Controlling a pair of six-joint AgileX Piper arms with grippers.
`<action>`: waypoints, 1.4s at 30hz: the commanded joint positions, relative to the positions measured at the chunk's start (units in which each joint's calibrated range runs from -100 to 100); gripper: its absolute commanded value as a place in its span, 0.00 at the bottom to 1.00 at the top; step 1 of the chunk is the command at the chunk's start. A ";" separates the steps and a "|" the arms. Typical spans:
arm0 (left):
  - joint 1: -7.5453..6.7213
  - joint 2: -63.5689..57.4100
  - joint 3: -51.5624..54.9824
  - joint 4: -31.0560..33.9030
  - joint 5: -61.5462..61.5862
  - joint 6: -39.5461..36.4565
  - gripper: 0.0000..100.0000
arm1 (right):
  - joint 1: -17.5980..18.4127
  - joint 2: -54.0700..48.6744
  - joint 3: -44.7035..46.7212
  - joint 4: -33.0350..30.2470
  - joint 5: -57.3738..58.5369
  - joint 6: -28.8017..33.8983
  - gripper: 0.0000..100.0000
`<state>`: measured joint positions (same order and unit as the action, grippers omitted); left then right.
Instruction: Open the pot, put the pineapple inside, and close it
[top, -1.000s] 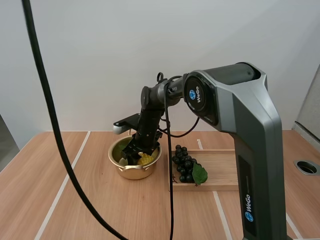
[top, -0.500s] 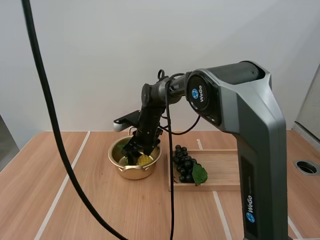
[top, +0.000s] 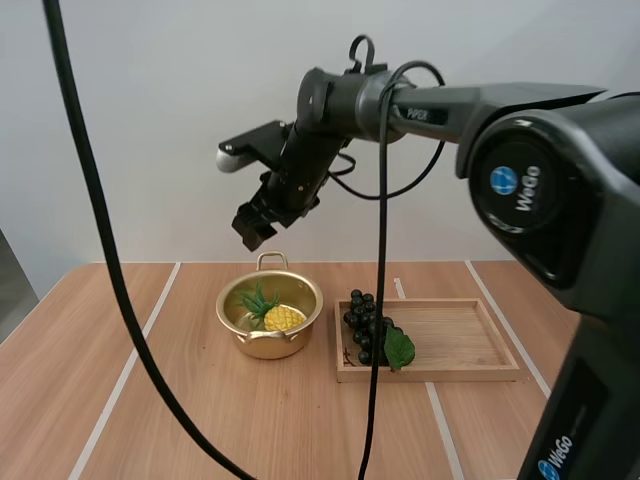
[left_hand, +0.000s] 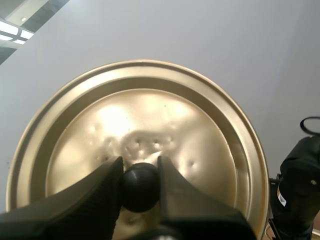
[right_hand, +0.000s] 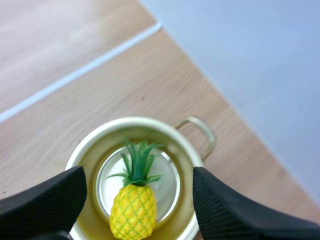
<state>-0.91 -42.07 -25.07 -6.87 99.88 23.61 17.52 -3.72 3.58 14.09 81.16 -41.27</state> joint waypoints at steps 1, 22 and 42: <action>0.05 -0.39 -0.21 0.26 -0.76 -0.39 0.00 | -0.14 -5.40 -1.07 -3.90 -0.12 1.98 1.00; 0.05 7.19 0.12 -1.35 0.12 -3.76 0.00 | -17.89 -32.83 -1.10 -14.51 -0.79 12.61 0.00; 0.05 21.19 21.67 -9.96 0.12 -3.31 0.00 | -19.58 -38.13 20.84 -15.33 -11.04 15.20 0.00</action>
<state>-0.91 -21.32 -7.39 -15.17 100.00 20.44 -1.80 -41.27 22.06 -0.41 73.70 -26.59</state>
